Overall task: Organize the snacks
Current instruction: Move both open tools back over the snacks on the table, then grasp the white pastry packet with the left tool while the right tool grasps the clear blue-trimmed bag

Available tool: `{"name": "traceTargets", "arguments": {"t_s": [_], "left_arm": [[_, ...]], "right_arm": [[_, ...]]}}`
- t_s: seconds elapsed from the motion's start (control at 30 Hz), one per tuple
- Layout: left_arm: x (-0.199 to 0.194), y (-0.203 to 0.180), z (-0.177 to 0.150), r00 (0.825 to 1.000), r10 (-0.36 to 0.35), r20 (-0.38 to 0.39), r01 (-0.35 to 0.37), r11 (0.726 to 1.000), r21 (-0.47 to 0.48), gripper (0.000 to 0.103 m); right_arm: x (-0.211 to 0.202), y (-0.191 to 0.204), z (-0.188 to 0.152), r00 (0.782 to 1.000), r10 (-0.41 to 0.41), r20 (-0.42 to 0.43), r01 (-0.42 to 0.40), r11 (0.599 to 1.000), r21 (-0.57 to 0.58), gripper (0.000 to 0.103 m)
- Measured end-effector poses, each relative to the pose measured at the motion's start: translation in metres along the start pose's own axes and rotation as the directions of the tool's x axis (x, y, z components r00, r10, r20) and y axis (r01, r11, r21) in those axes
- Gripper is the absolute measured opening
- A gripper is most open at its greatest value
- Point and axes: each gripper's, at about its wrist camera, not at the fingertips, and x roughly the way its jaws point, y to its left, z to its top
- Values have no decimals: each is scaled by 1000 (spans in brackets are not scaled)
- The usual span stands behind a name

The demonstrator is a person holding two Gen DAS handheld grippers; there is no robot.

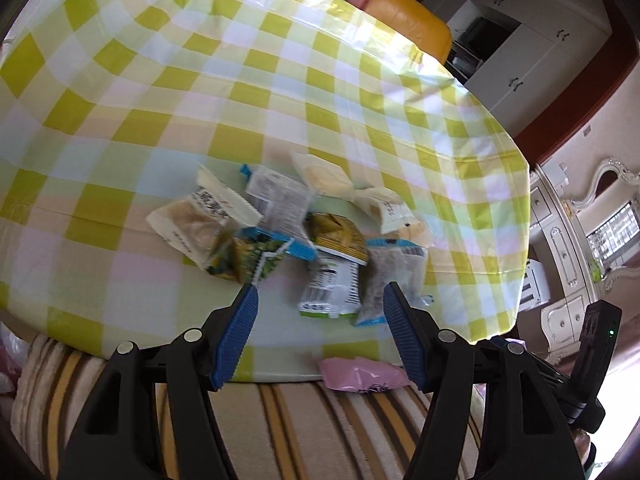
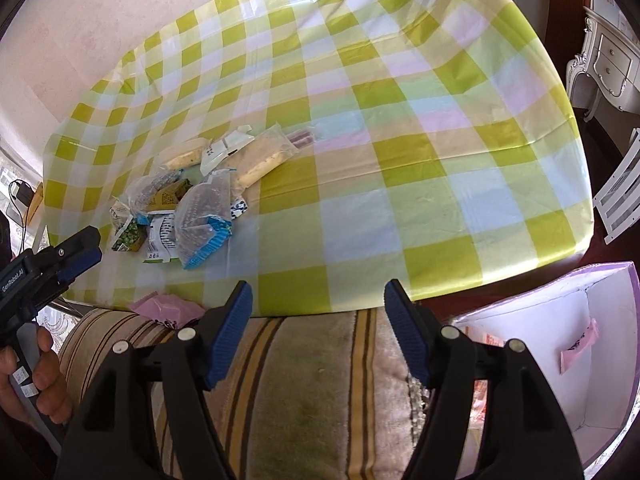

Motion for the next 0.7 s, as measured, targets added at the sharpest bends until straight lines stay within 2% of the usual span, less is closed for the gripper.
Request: {"name": "traceTargets", "arguments": {"t_s": [0.33, 0.4, 0.7], "left_arm": [[0, 50, 20, 990, 138, 3, -138, 990, -11, 63], [7, 56, 25, 986, 165, -14, -165, 986, 8, 63], [37, 53, 43, 970, 236, -61, -227, 965, 133, 63]], "right_arm": [[15, 47, 12, 1000, -3, 27, 4, 999, -47, 71], [19, 57, 15, 999, -1, 34, 3, 998, -55, 75], [46, 90, 28, 1000, -23, 13, 25, 993, -119, 76]]}}
